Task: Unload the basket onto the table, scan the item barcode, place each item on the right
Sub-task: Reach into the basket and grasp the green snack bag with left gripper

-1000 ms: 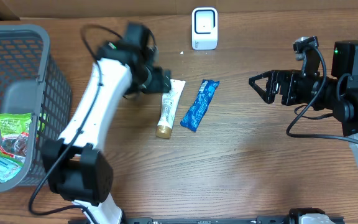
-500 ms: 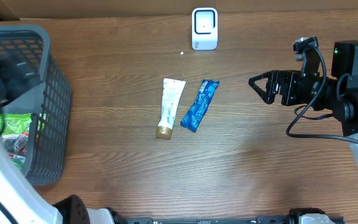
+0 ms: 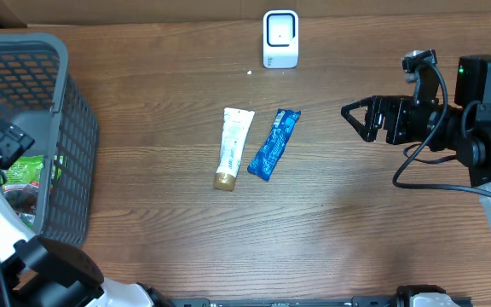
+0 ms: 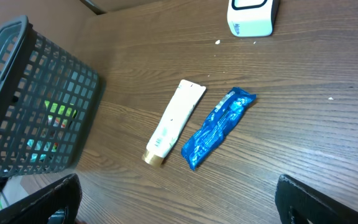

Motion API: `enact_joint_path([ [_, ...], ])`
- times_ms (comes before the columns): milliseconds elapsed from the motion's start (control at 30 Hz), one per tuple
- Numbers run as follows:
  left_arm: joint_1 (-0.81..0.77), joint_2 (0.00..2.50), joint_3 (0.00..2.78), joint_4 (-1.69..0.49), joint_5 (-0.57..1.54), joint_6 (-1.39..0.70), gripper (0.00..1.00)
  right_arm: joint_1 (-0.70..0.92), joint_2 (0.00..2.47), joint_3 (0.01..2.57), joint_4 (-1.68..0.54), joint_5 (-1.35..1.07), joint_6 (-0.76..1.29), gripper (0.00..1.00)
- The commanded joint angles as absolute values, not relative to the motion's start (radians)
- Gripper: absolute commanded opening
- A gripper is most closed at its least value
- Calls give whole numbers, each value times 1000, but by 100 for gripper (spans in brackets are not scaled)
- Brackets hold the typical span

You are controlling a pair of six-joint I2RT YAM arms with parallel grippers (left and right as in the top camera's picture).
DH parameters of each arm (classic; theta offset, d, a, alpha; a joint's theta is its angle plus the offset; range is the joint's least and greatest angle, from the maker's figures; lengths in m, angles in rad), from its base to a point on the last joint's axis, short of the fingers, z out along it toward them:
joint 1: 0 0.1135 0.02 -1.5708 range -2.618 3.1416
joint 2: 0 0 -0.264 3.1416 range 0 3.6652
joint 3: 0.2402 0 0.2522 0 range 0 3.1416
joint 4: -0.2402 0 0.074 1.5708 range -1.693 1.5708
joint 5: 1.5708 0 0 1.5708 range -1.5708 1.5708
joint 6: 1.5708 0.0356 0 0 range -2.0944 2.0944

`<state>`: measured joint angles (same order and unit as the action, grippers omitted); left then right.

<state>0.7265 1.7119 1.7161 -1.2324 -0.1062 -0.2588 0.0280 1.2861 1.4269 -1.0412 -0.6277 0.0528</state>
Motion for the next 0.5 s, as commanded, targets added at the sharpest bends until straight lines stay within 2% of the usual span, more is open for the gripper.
enact_joint_path([
  [0, 727, 1727, 1561, -1099, -129, -212, 100, 33, 1287, 1452, -1039, -630, 57, 100],
  [267, 727, 1771, 1327, -760, -148, -132, 100, 33, 1287, 1452, -1042, -630, 57, 100],
  [467, 726, 1879, 1309, -717, -145, -89, 100, 33, 1287, 1452, -1043, -630, 57, 100],
])
